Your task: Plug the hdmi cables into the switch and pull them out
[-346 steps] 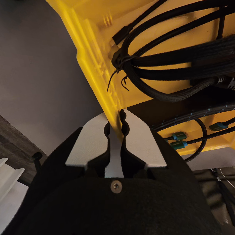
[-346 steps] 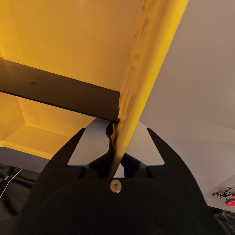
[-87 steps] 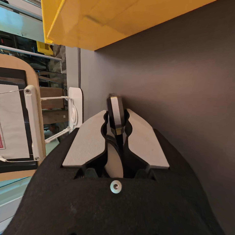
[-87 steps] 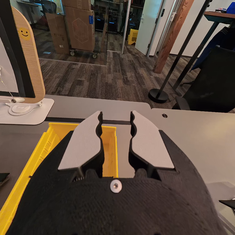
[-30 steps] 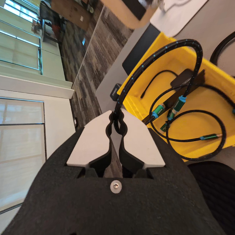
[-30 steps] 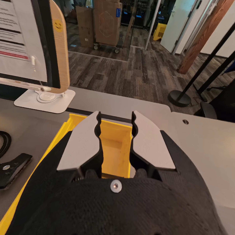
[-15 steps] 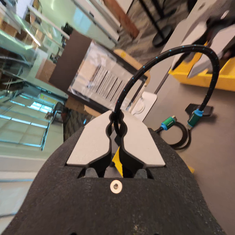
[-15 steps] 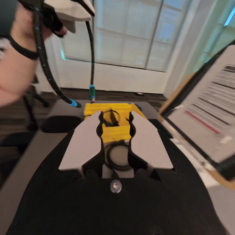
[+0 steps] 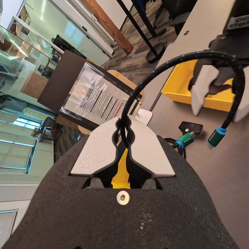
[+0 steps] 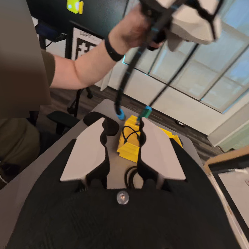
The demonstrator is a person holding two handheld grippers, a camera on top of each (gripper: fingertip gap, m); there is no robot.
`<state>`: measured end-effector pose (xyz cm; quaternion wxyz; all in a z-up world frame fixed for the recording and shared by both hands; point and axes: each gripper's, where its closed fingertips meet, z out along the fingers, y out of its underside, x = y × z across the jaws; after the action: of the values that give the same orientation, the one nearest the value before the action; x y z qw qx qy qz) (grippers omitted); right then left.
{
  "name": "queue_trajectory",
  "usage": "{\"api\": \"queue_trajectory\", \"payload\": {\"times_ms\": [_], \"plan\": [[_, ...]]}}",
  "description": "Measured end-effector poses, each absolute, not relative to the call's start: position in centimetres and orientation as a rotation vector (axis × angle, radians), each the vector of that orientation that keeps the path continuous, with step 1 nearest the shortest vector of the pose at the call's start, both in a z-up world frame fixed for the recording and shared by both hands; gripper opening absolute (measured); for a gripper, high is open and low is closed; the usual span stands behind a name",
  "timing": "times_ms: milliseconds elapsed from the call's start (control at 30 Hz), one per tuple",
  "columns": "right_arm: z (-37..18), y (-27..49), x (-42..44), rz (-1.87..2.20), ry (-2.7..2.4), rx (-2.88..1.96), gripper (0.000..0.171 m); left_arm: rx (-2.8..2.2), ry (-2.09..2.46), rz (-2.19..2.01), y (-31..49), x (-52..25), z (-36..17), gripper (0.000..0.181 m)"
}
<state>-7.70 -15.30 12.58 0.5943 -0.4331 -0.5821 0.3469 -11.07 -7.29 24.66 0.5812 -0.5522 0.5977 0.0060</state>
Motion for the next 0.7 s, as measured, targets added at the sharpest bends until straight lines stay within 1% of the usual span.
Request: {"api": "queue_trajectory", "payload": {"times_ms": [100,233,267,367,500,600,667,700], "plan": [[11.2,-16.0,-9.3,0.759,-1.441,-1.001,0.045,-1.319,1.402,0.002,-6.6,-10.5,24.0,0.007],[10.3,-13.7,-10.1,0.645,-1.389,-1.093,0.022,-1.376,1.421,-0.039,-5.5,-9.7,22.5,0.007],[10.0,-13.2,-10.1,0.641,-1.380,-1.120,0.012,-1.389,1.429,-0.058,-5.3,-9.5,22.1,0.007],[9.5,-12.1,-9.9,0.748,-1.341,-1.256,0.011,-1.432,1.430,-0.056,-3.9,-9.4,21.2,0.007],[11.3,-12.6,-9.7,1.045,-1.220,-1.298,0.011,-1.517,1.409,-0.085,-1.2,-9.6,19.6,0.007],[12.5,-12.8,-9.4,1.224,-1.116,-1.343,0.010,-1.576,1.471,-0.124,-0.1,-9.4,17.1,0.009],[13.4,-12.7,-9.0,1.354,-1.025,-1.371,0.008,-1.592,1.502,-0.108,0.5,-9.3,15.1,0.017],[13.5,-12.5,-8.8,1.404,-0.997,-1.385,0.008,-1.596,1.517,-0.107,0.5,-9.2,14.1,0.016]]}}
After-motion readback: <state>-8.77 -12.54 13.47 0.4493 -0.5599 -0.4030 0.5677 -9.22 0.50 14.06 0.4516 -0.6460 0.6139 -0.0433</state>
